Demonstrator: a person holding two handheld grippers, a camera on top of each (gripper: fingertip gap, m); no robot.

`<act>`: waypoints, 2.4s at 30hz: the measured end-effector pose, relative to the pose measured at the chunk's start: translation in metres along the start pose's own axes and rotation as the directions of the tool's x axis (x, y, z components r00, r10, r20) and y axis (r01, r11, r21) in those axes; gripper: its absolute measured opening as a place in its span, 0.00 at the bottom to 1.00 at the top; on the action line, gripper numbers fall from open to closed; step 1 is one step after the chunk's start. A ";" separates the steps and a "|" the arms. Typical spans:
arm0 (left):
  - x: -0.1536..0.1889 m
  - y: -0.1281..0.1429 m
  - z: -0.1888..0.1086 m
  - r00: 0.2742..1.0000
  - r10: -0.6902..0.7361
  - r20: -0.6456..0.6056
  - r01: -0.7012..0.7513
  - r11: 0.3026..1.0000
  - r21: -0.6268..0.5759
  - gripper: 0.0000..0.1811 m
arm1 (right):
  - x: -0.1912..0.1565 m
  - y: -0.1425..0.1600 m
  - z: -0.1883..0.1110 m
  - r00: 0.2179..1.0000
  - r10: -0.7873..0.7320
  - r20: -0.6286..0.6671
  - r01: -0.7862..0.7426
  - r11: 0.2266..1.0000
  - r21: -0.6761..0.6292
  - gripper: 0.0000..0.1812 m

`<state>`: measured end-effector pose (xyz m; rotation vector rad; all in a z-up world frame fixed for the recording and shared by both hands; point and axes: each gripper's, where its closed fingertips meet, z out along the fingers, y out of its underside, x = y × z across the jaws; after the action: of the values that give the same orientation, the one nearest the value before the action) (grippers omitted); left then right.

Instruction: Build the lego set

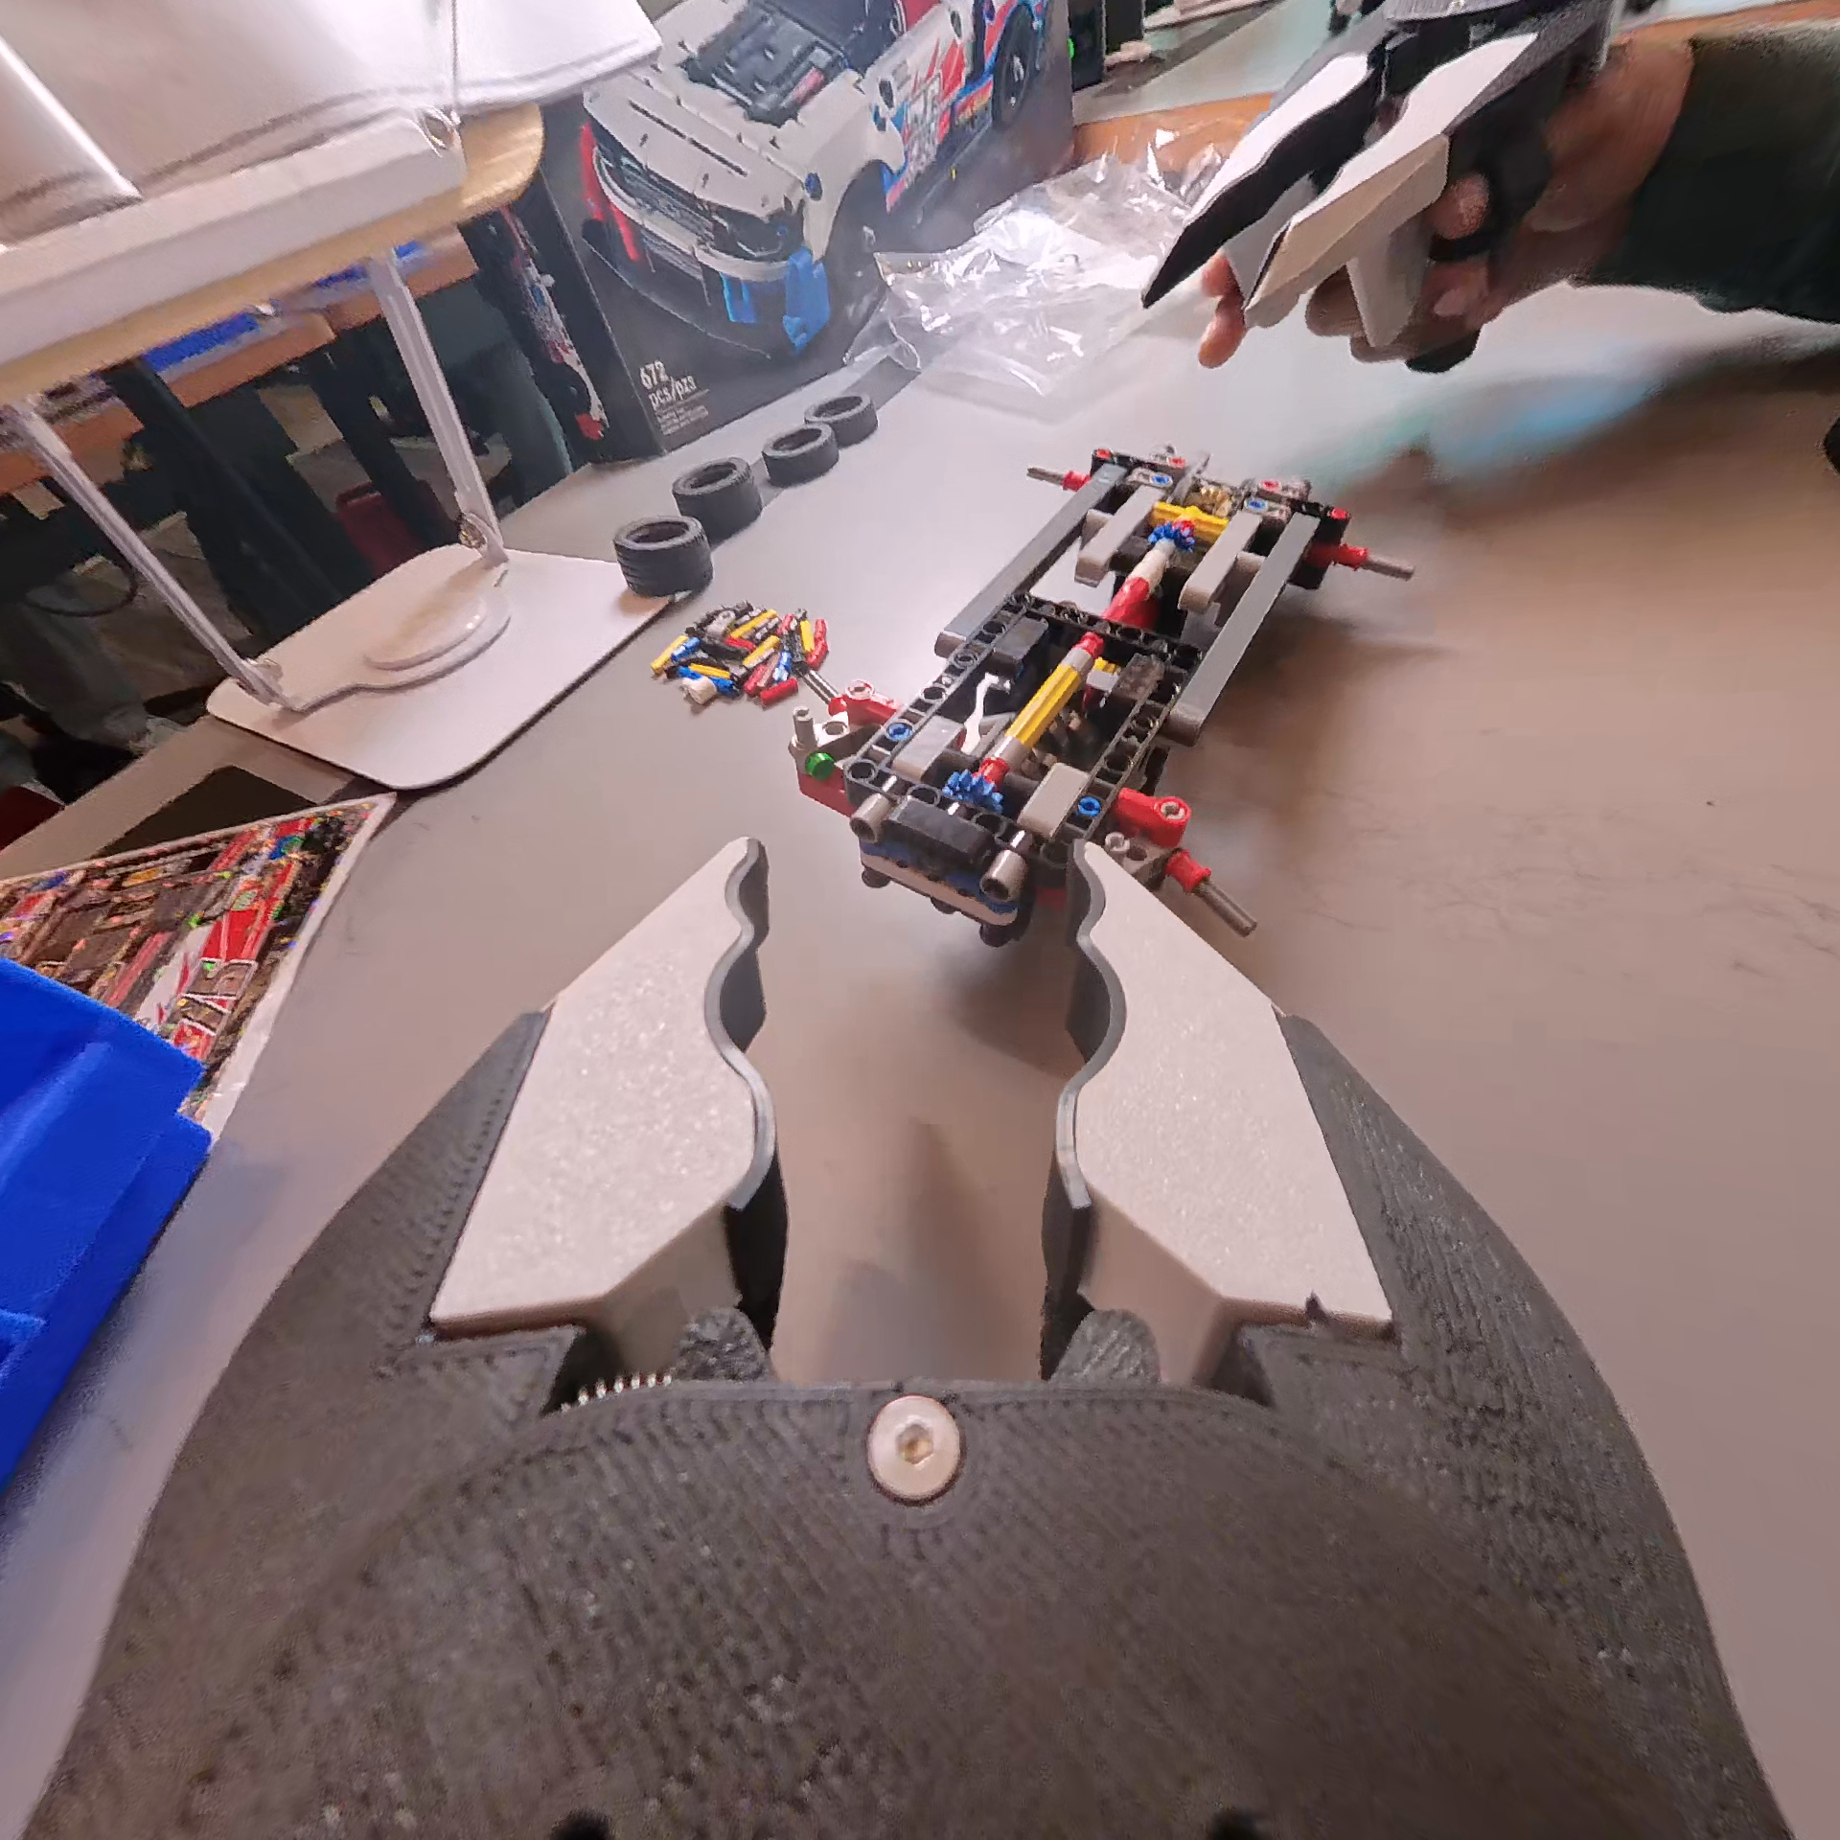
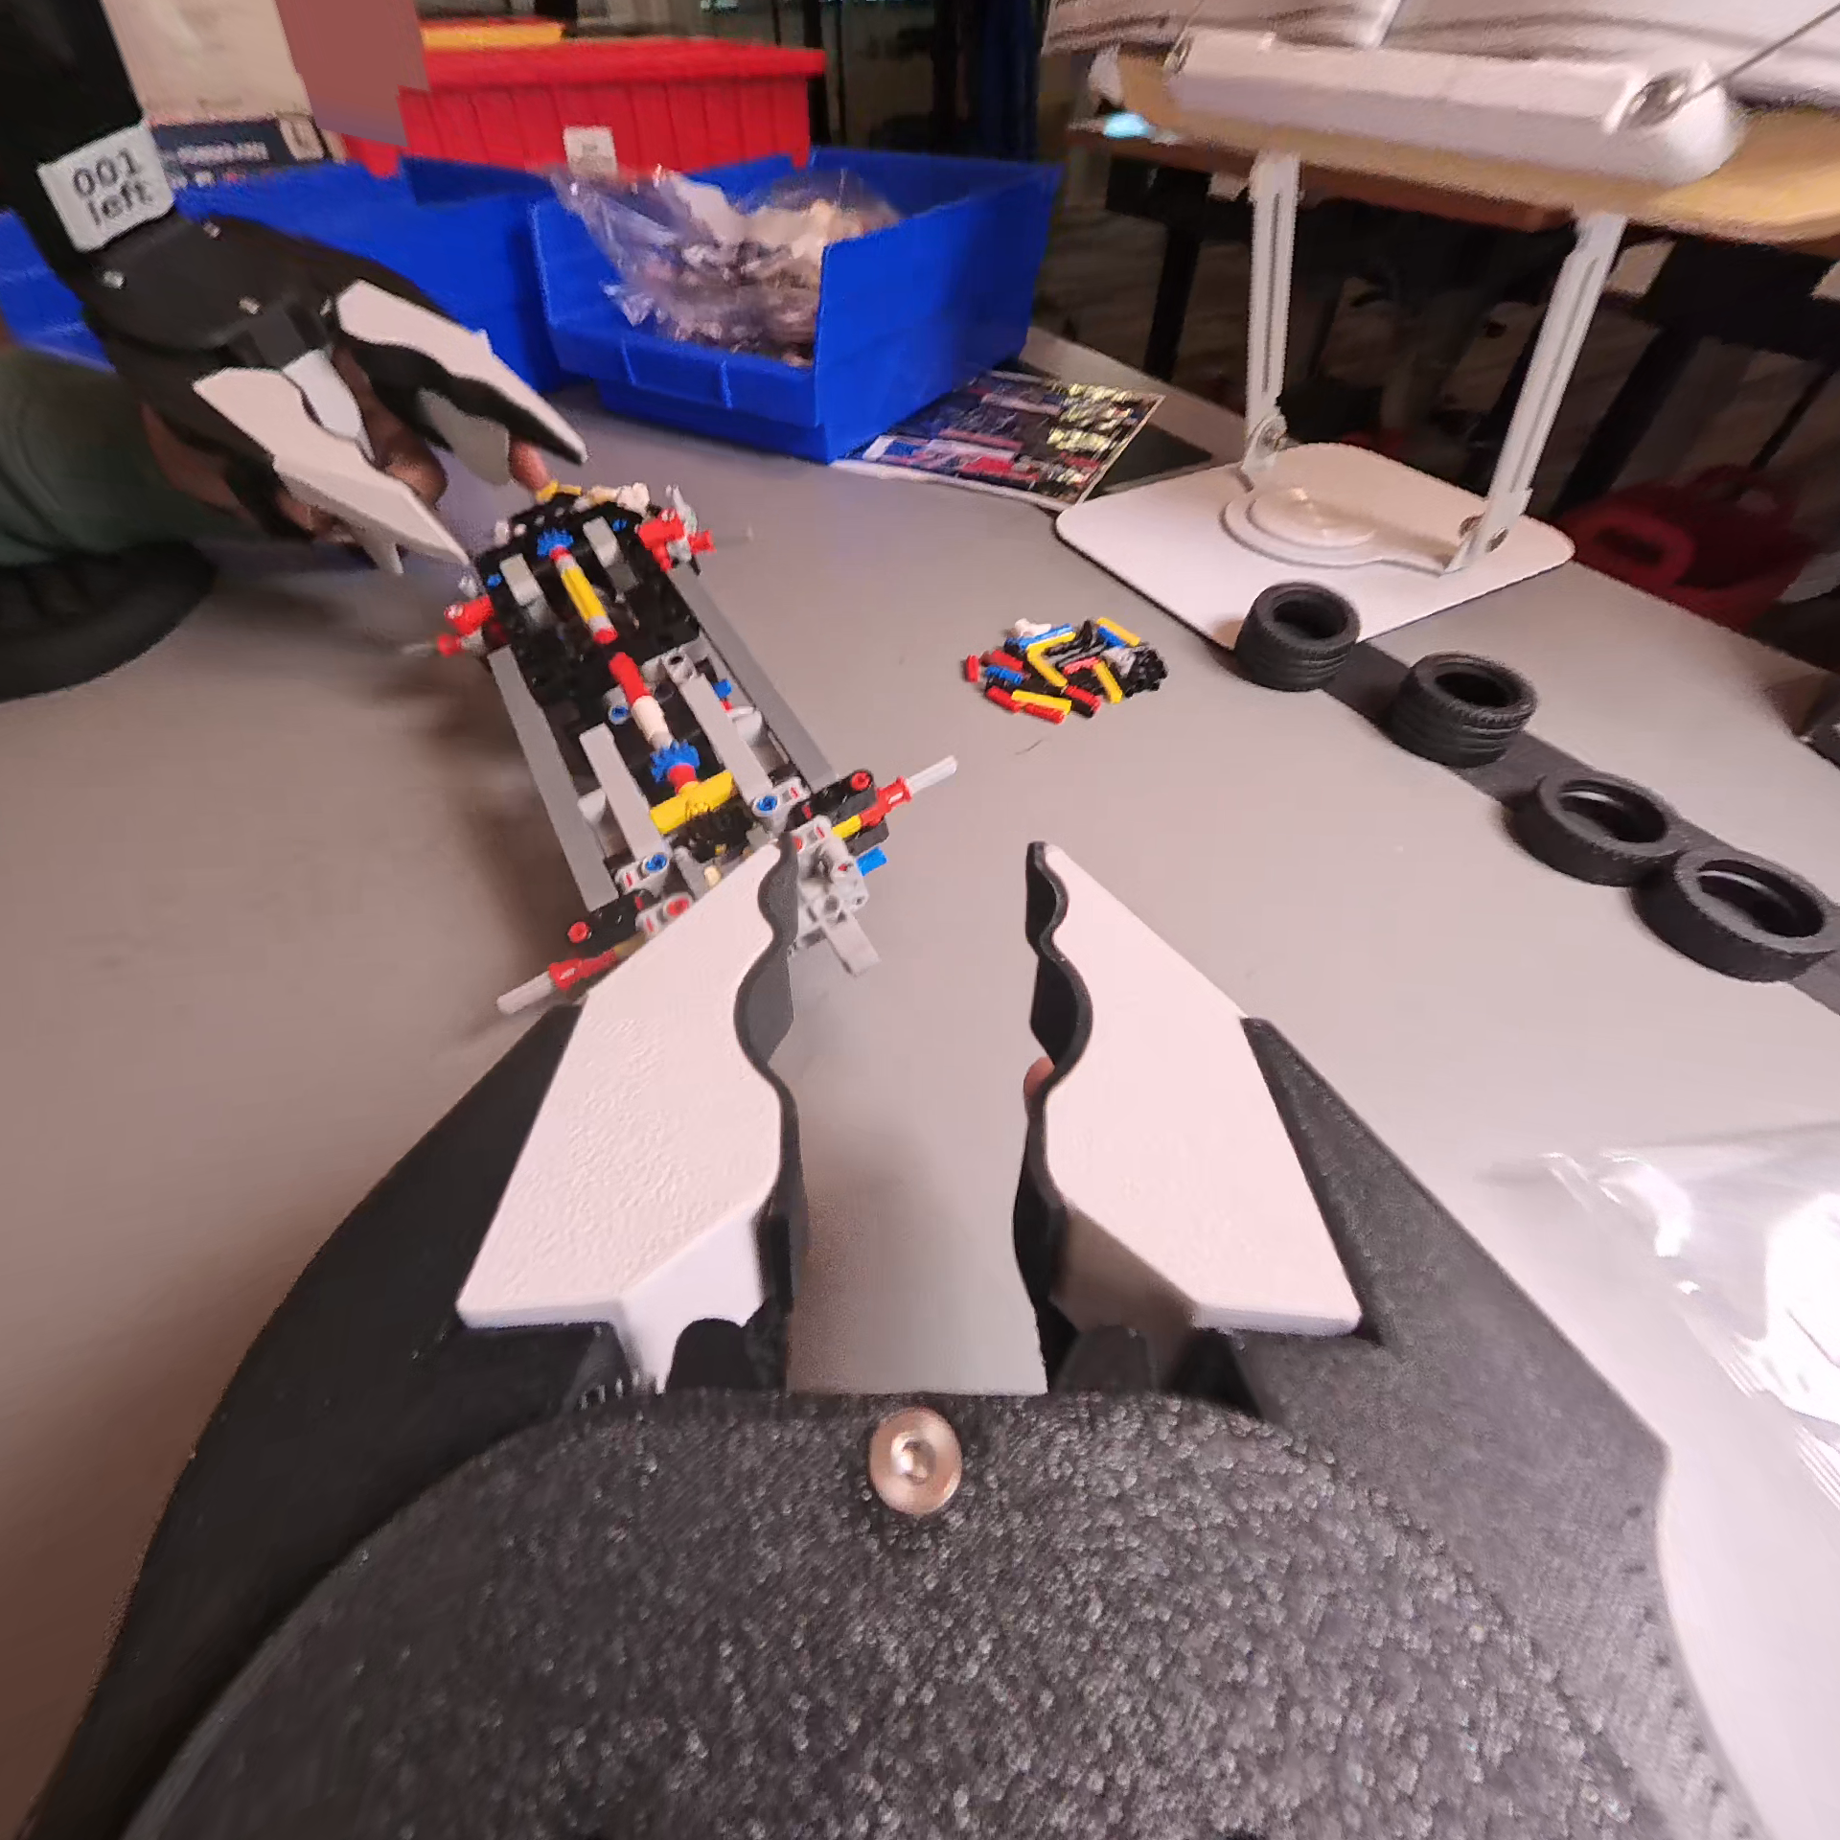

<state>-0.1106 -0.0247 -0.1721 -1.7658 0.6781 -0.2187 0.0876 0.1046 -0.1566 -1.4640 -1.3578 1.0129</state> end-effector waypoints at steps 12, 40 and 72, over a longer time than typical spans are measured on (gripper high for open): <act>-0.091 -0.075 -0.006 0.930 -0.175 0.324 0.072 0.949 0.307 0.25 | 0.036 -0.157 0.042 0.923 -0.154 -0.352 0.244 0.942 0.229 0.16; -0.109 -0.044 0.017 0.925 -0.203 0.320 0.111 0.953 0.282 0.18 | 0.218 -0.327 0.221 0.767 -0.147 -0.624 0.285 0.950 0.125 0.00; -0.108 -0.039 0.018 0.928 -0.214 0.305 0.131 0.954 0.271 0.17 | 0.226 -0.317 0.194 0.735 -0.213 -0.644 0.351 0.932 0.092 0.00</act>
<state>-0.1774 0.0552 -0.1200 -1.5723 0.2385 -0.1153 -0.1722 0.3509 0.0909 -1.2230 -0.9065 0.3835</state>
